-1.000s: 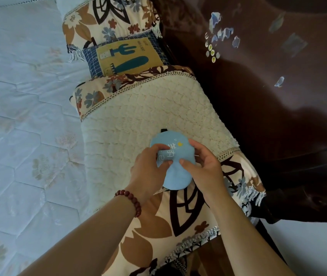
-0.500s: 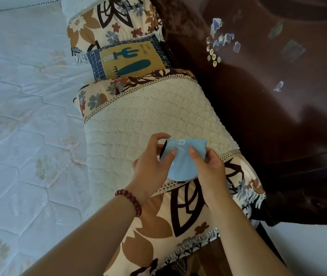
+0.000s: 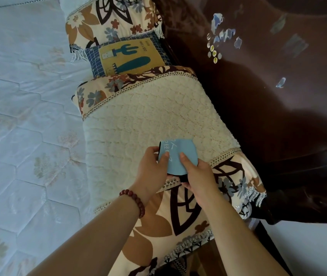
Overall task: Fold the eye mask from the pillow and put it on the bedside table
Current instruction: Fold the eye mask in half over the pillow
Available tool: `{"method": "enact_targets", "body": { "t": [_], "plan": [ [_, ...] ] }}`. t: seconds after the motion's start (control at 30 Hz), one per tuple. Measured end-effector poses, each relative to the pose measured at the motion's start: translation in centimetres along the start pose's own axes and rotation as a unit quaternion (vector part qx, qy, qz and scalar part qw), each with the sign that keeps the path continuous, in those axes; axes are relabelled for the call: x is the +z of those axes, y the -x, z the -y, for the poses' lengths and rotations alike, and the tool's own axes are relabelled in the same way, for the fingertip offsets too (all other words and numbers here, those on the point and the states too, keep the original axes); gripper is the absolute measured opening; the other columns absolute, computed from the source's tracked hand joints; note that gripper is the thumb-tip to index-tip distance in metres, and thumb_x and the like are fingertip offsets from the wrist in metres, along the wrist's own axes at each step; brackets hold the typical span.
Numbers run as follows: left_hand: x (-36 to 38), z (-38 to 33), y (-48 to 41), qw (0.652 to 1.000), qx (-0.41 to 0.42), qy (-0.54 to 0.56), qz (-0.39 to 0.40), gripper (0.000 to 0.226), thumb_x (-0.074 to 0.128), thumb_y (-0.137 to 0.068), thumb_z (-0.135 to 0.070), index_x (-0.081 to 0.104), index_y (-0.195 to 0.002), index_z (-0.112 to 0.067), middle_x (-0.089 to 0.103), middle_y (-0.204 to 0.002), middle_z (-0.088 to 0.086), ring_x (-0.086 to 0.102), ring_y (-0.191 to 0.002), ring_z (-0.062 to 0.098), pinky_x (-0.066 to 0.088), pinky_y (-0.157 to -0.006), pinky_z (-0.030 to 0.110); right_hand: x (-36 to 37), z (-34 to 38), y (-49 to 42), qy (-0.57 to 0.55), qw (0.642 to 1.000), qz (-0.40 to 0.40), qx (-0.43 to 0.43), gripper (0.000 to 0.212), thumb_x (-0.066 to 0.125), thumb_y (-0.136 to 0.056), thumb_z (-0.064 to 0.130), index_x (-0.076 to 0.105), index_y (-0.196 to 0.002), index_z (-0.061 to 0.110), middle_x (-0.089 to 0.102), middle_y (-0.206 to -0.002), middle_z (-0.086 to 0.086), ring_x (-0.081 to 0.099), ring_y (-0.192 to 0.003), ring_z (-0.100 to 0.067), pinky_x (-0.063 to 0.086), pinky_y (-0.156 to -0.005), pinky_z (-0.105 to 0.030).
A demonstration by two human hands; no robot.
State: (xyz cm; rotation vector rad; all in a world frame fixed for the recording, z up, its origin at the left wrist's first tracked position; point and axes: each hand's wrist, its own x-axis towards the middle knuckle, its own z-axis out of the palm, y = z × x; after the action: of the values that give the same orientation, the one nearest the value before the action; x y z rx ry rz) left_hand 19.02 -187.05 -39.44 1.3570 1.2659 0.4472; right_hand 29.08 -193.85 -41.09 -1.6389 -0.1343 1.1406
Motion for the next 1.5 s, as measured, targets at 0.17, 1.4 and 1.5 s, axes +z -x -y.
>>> {"method": "enact_targets", "body": {
  "t": [0.17,1.4,1.5],
  "plan": [
    [0.2,0.4,-0.2,1.0,0.015,-0.023,-0.006,0.028,0.054,-0.092,-0.02,0.045,-0.119,-0.016,0.054,-0.092,-0.012,0.061,-0.082,0.006,0.058,-0.067,0.029,-0.1,-0.2,-0.3,0.06,0.994,-0.029,-0.082,0.028,0.068,-0.084,0.031,0.067,-0.101,0.009,0.072,-0.093,-0.005,0.068,-0.083,-0.016,0.054,-0.065,-0.024],
    [1.0,-0.3,-0.6,0.988,0.028,-0.075,-0.133,0.031,0.045,-0.095,-0.039,0.046,-0.069,-0.02,0.052,-0.061,-0.007,0.048,-0.052,0.004,0.036,-0.043,0.007,2.7,-0.1,-0.4,0.124,0.969,-0.105,-0.188,0.016,0.043,-0.097,0.032,0.052,-0.093,0.018,0.059,-0.078,0.006,0.056,-0.062,-0.004,0.041,-0.046,-0.009],
    [1.4,-0.1,-1.4,0.979,0.063,-0.121,-0.151,0.023,0.044,-0.094,-0.038,0.05,-0.084,-0.018,0.056,-0.069,-0.008,0.056,-0.062,0.01,0.036,-0.046,0.011,3.1,-0.1,-1.6,0.206,0.945,-0.137,-0.213,0.022,0.041,-0.097,0.036,0.049,-0.097,0.015,0.059,-0.077,0.005,0.055,-0.06,-0.007,0.039,-0.045,-0.018]
  ]
}}
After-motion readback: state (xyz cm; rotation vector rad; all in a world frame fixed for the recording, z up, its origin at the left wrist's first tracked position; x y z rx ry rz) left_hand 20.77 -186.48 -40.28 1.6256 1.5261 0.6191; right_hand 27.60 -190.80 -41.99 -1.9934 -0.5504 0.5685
